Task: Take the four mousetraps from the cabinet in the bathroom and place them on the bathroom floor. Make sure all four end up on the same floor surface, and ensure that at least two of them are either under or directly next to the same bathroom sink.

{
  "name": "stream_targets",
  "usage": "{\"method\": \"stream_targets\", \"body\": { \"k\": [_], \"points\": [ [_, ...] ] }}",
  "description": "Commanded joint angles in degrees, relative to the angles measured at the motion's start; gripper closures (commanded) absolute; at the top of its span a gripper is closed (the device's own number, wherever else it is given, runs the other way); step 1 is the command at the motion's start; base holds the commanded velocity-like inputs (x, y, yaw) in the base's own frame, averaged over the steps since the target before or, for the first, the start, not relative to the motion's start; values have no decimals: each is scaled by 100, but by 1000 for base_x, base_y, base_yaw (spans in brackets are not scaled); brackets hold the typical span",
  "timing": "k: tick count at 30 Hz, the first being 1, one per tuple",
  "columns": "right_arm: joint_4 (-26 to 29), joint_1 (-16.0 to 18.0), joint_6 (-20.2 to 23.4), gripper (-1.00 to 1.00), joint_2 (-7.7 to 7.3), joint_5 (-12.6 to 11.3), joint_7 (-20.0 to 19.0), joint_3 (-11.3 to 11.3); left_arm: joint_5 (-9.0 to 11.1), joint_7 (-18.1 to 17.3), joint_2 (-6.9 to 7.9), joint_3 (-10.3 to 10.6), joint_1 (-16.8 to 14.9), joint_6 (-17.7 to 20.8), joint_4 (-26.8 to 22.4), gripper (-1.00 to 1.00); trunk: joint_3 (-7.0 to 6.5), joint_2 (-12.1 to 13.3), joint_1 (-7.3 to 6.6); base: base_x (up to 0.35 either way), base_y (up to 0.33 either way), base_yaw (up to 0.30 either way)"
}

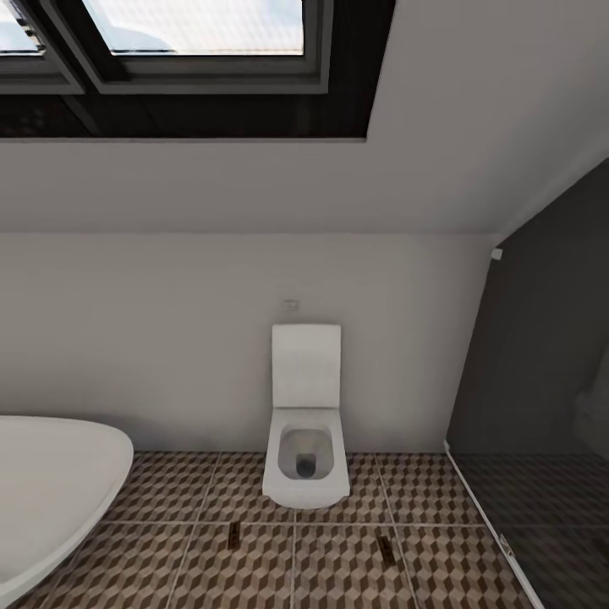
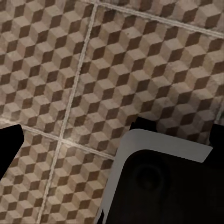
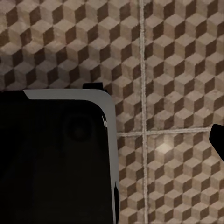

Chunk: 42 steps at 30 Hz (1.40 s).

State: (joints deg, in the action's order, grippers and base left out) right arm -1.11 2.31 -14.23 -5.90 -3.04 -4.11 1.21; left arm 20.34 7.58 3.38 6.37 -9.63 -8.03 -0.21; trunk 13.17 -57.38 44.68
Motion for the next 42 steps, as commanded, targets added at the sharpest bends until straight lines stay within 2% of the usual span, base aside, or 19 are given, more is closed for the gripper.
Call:
{"method": "stream_targets", "body": {
  "k": [1,28,42],
  "points": [
    [-12,6,-27,-100,-1,-32,-37,12,41,15,-1,49,-3,-15,0,-100,-11,37,-22,0,0,0],
    [-5,7,-34,-100,-1,-46,58,36,2,102,19,68,-3,-79,-67,-100,-11,37,-22,0,0,0],
    [5,7,-36,-100,64,-39,60,46,8,103,5,40,-3,-85,-114,-100,-11,37,-22,0,0,0]
  ]
}}
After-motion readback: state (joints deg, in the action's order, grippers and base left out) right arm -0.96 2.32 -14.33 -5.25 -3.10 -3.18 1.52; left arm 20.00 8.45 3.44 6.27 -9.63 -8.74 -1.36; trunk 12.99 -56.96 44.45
